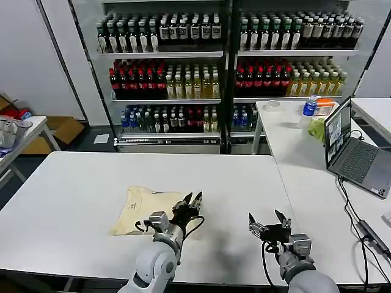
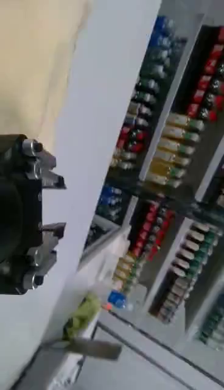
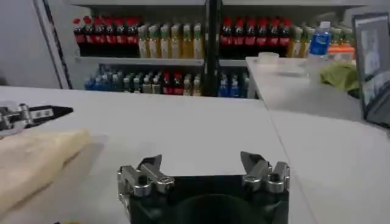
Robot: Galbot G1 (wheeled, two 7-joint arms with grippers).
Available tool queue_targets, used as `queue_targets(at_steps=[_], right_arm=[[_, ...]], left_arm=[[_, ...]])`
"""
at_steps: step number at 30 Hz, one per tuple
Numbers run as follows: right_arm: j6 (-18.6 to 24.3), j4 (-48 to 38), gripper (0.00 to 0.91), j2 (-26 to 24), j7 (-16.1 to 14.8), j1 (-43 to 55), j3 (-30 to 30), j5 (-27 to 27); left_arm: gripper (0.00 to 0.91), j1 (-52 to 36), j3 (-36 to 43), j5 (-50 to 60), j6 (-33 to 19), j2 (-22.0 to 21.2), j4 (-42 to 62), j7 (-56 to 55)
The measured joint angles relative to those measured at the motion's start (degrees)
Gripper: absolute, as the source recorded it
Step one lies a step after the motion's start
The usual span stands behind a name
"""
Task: Fold and organize the clothes.
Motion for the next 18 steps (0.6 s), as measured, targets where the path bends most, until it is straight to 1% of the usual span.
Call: queue_targets(at_steps=[3,6,11,18], right_arm=[[0.23,-0.48,0.907,0.41,0.01,0.88,-0.73,0.37],[0.22,-1.22,0.907,1.11,0.19,2.30,-1.99,0.98],[0.18,-3.18,0.907,3.42,1.20,5.86,-5.18,3.25],[0.09,-8.13,0.907,8.68,4.16,12.13,-10.51,8.87]], left_arm=[[0.907,0.47,-0.44,-1.39,-0.06,0.11,-1.47,0.92],[0.907,1.37,-2.20,-2.30,-0.38,1.16,-3.59,1.34],[0.907,4.22,-7.64,-3.48,-1.20,4.70,-7.32,1.68],[0.907,10.00,-17.59,-5.25,-2.35,10.12,-11.38,2.03]])
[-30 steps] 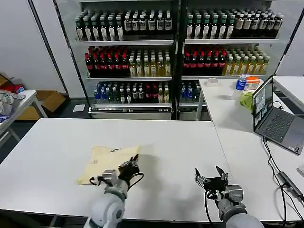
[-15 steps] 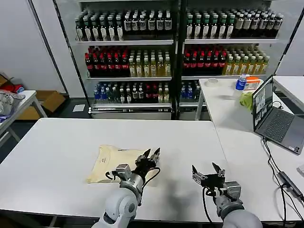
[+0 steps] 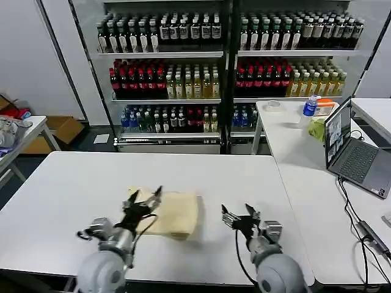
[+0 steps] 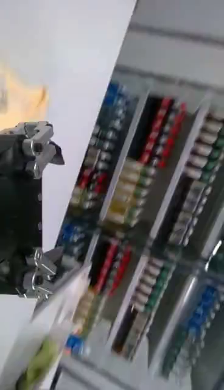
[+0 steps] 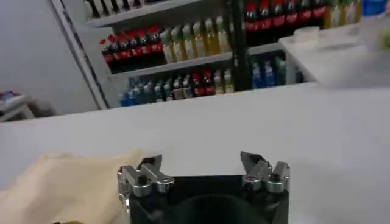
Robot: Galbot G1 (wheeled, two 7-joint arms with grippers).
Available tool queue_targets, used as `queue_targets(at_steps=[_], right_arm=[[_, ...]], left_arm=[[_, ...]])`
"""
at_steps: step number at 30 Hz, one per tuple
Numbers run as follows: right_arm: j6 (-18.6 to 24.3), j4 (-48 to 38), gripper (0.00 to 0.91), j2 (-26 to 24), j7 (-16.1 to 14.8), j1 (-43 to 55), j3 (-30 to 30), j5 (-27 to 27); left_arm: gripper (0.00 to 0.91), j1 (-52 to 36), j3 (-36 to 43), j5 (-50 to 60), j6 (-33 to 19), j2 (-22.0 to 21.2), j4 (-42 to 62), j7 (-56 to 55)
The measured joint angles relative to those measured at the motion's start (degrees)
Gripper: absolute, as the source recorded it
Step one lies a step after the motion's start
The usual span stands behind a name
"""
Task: Fold and organize the clothes.
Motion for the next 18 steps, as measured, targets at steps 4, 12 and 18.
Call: queue_targets(at_steps=[4,12,18], right_arm=[[0.03,-3.87,0.907,3.75,2.01,3.81,-2.65,3.71],[0.80,-12.00,0.907,10.76,5.48,9.96,-5.29,9.74],[1.14,-16.63,0.887,14.36,7.03,11.90,-6.27,12.51]], left_arm=[[0.907,3.17,-4.76,-0.10,-0.62,1.31,-1.20,0.12],[0.907,6.94,-9.88,-0.24,-1.21,2.76,-2.26,0.28],[0.907,8.00,-11.40,-0.24,-1.31,3.30,-2.60,0.29]])
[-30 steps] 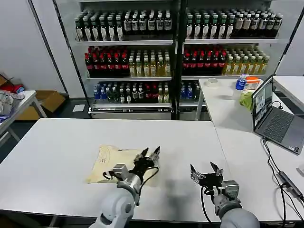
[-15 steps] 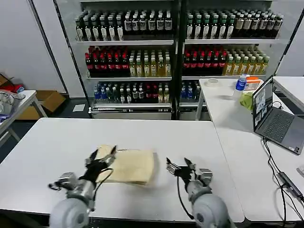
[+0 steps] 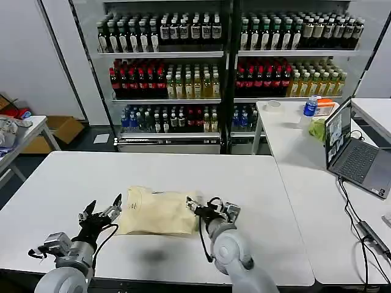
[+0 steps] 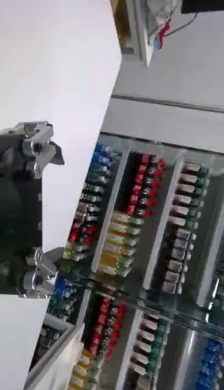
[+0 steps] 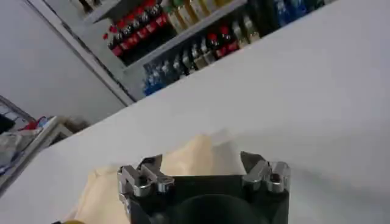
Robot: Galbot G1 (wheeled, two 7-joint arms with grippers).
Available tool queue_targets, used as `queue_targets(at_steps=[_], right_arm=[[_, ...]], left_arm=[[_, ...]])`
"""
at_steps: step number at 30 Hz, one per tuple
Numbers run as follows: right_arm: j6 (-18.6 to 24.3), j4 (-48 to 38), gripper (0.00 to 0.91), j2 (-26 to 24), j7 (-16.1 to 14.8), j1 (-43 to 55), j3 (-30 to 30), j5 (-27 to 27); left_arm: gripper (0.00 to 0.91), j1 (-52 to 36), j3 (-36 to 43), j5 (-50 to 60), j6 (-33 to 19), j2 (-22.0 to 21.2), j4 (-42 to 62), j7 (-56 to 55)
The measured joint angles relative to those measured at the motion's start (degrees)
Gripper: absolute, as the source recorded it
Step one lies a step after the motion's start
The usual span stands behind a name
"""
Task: Fold and organize the clothes.
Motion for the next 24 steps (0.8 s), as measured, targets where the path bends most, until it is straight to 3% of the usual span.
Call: queue_targets(at_steps=[2,6,24], right_arm=[[0.15,-1.21,0.433,0.95,0.42,0.51,-0.44,0.70],[0.57,-2.64,0.010,2.08,1.01,1.06,-1.22,1.51],[1.41,-4.62,0.000,1.74,1.80,2.90,-0.83,2.91]], left_arm=[[0.907,0.22,-0.24,-0.01,0.00,0.14,-0.04,0.00],[0.907,0.43,-0.71,-0.11,0.01,0.41,-0.14,-0.01],[0.907,0.81,-1.04,-0.48,0.07,1.02,-0.12,0.19]])
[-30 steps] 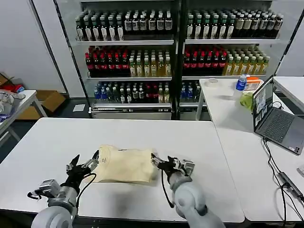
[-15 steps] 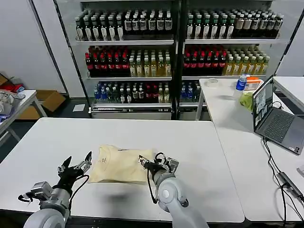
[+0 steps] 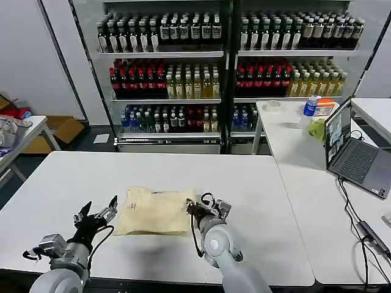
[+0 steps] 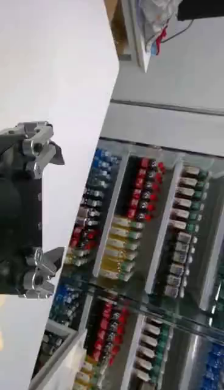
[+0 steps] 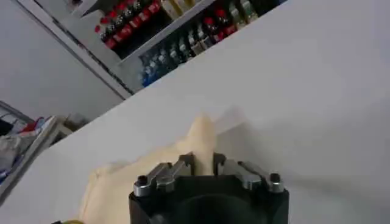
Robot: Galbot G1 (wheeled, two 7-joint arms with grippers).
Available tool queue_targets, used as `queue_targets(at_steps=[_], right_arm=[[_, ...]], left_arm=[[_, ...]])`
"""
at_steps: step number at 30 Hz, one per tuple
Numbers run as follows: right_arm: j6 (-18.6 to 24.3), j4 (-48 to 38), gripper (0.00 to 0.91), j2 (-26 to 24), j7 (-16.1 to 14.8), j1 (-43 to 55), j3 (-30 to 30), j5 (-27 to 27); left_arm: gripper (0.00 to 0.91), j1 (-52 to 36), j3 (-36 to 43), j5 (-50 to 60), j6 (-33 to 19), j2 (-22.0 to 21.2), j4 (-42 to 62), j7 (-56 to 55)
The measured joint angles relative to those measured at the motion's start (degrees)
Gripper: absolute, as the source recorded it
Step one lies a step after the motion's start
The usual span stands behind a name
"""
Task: Fold and organize the clothes.
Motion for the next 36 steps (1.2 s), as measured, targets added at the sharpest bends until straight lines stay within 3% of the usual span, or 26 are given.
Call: queue_targets(at_steps=[10,11,12,13,18,23,31,36], right_arm=[[-0.24,-0.27,0.000,-2.33,-0.58,0.85,1.71,-0.80],[-0.39,-0.28,0.474,-2.67,-0.77,0.89,1.85,-1.05],[-0.51,-0.27,0.474,-2.95,-0.91,0.90,1.91,-1.29],[-0.69,-0.26,0.907,-3.23,-1.11,0.89,1.92,-1.60],[-1.24,0.27,0.907,-4.71,-2.95,0.55,1.55,-5.25],[-0.62,1.58,0.907,-6.82,-6.23,-0.48,0.65,-13.11],[3.12,4.70,0.907,-10.87,-10.26,-3.29,0.85,-26.77],[5.99,7.10,0.907,-13.39,-11.76,-5.44,1.94,-31.86]], left_arm=[[0.907,0.14,-0.02,-0.09,0.03,0.37,-0.04,0.20],[0.907,0.11,-0.03,-0.09,0.03,0.38,-0.04,0.21],[0.907,0.06,-0.04,-0.09,0.03,0.39,-0.03,0.21],[0.907,0.02,-0.05,-0.09,0.03,0.39,-0.02,0.24],[0.907,-0.14,-0.11,-0.09,0.04,0.51,0.12,0.27],[0.907,-0.07,0.07,0.12,0.09,0.86,0.36,0.32],[0.907,-0.14,-0.17,0.39,0.18,1.02,0.34,0.59],[0.907,0.09,0.12,1.25,0.10,1.46,0.15,1.13]])
